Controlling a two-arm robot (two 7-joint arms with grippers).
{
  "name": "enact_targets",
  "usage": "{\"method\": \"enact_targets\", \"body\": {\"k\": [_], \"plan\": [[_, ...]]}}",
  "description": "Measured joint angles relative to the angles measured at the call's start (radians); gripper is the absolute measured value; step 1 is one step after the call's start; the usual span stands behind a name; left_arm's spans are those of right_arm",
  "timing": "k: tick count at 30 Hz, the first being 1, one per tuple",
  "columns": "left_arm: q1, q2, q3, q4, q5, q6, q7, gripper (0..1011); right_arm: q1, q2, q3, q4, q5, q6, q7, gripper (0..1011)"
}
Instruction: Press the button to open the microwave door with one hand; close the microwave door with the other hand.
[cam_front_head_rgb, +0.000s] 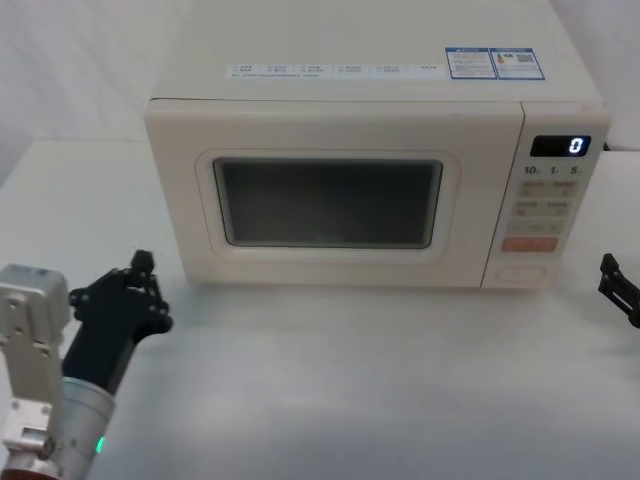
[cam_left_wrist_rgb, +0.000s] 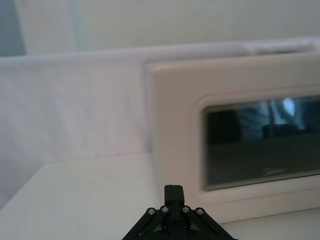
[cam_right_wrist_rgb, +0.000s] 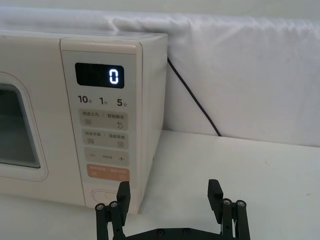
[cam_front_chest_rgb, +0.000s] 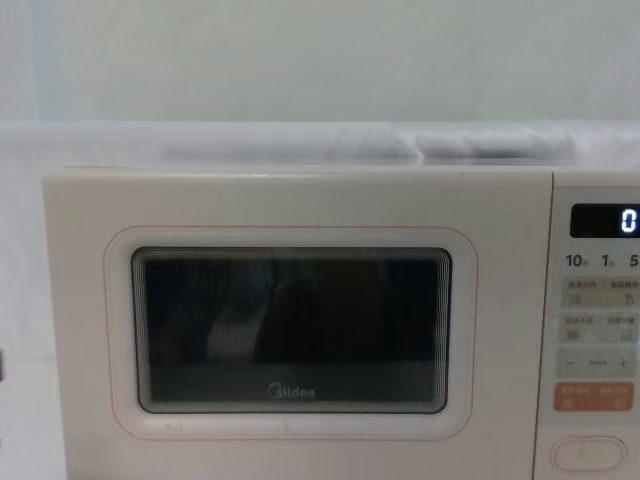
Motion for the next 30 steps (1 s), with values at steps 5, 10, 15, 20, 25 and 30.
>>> {"method": "enact_targets", "body": {"k": [5, 10, 15, 20, 25, 30], "plan": [[-0.01, -0.009, -0.039, 0.04, -0.028, 0.019, -0.012, 0, 0.0, 0.0, 0.0, 0.0, 0.0, 0.0, 0.0, 1002], [-0.035, -0.021, -0.06, 0.084, -0.055, 0.03, -0.039, 0, 0.0, 0.0, 0.0, 0.0, 0.0, 0.0, 0.0, 1002], [-0.056, -0.028, -0.07, 0.11, -0.061, 0.029, -0.065, 60, 0.0, 0.0, 0.0, 0.0, 0.0, 0.0, 0.0, 1002], [-0.058, -0.029, -0.071, 0.113, -0.062, 0.027, -0.068, 200, 0.0, 0.0, 0.0, 0.0, 0.0, 0.0, 0.0, 1002], [-0.056, -0.027, -0.07, 0.11, -0.062, 0.027, -0.067, 356, 0.0, 0.0, 0.0, 0.0, 0.0, 0.0, 0.0, 1002], [-0.054, -0.026, -0.069, 0.109, -0.061, 0.028, -0.066, 500, 0.0, 0.0, 0.0, 0.0, 0.0, 0.0, 0.0, 1002]]}}
